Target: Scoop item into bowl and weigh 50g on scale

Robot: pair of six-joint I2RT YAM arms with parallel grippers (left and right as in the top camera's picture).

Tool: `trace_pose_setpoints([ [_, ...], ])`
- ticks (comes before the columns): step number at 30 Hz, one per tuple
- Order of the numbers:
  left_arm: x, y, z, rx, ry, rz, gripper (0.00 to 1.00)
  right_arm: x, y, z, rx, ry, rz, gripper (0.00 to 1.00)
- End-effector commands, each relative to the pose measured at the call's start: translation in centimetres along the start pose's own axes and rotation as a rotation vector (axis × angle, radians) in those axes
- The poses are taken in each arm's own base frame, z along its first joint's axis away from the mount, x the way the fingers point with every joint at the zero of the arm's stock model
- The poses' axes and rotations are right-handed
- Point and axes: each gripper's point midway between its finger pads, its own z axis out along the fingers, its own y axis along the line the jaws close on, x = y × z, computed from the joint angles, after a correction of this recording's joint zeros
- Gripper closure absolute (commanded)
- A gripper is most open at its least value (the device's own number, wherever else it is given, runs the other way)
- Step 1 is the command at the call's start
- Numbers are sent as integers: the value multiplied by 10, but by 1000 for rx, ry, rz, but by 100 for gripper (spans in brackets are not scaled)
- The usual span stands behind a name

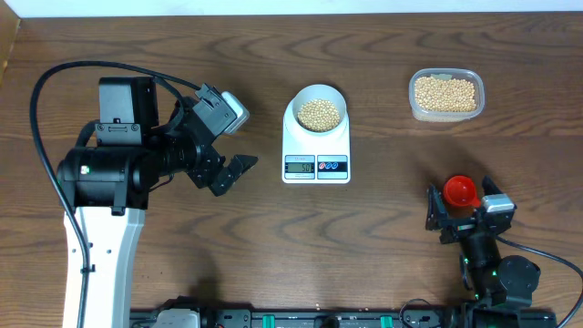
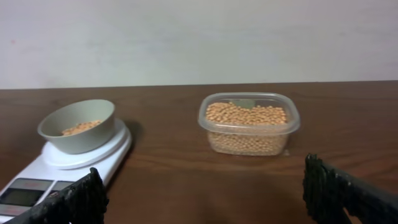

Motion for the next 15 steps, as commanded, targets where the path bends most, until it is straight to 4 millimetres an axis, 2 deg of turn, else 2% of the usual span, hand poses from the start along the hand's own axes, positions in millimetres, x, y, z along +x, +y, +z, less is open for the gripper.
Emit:
trace_pose_setpoints([
  [1, -7, 0, -4, 0, -22, 6, 2, 2, -6, 0, 38, 4, -52, 1],
  [15, -7, 0, -4, 0, -22, 6, 2, 3, -1, 1, 32, 9, -103, 1],
])
